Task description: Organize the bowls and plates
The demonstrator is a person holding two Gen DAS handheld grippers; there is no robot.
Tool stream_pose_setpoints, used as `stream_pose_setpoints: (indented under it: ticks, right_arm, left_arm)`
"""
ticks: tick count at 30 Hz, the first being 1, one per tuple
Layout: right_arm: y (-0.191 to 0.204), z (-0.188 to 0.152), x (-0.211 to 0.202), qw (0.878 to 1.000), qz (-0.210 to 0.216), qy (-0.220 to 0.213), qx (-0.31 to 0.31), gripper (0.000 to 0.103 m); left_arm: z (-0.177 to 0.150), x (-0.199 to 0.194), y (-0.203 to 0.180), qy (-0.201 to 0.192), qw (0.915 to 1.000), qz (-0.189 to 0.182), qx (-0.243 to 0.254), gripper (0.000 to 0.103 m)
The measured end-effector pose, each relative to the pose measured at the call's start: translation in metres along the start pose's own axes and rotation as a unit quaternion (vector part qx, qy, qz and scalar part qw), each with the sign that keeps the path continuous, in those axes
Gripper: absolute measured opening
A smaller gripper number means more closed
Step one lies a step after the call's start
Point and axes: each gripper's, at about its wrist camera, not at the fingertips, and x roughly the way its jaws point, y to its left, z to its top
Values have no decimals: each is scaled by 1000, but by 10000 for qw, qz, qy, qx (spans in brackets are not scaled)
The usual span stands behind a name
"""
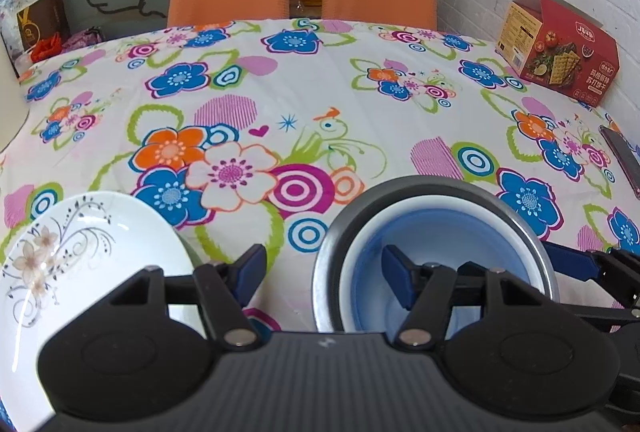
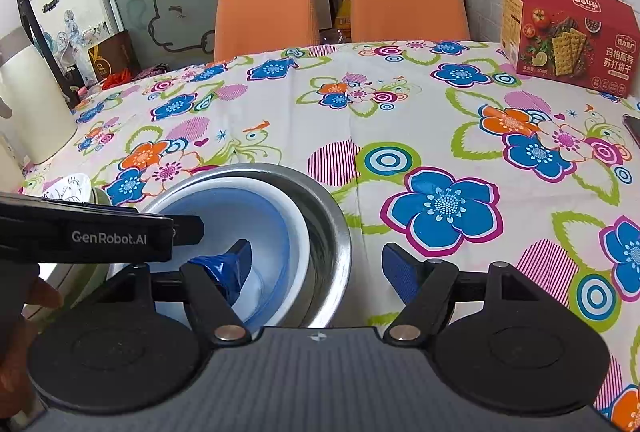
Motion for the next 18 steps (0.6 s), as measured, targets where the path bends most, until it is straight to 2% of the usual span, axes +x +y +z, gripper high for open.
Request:
stream_pose_setpoints:
  ticks: [7, 12, 18]
  right_arm:
    - [0, -3, 13, 9997, -5, 225, -90, 59]
    - [7, -4, 16, 9992, -138, 205, -319, 61]
    - [5, -12, 13, 9993, -62, -15, -377, 65]
  left_arm:
    - [0, 4, -3, 72, 9993, 22, 375, 65]
    - [2, 9, -3, 133, 9979, -124, 614, 65]
    - [1, 11, -2, 144, 9946, -493, 903, 65]
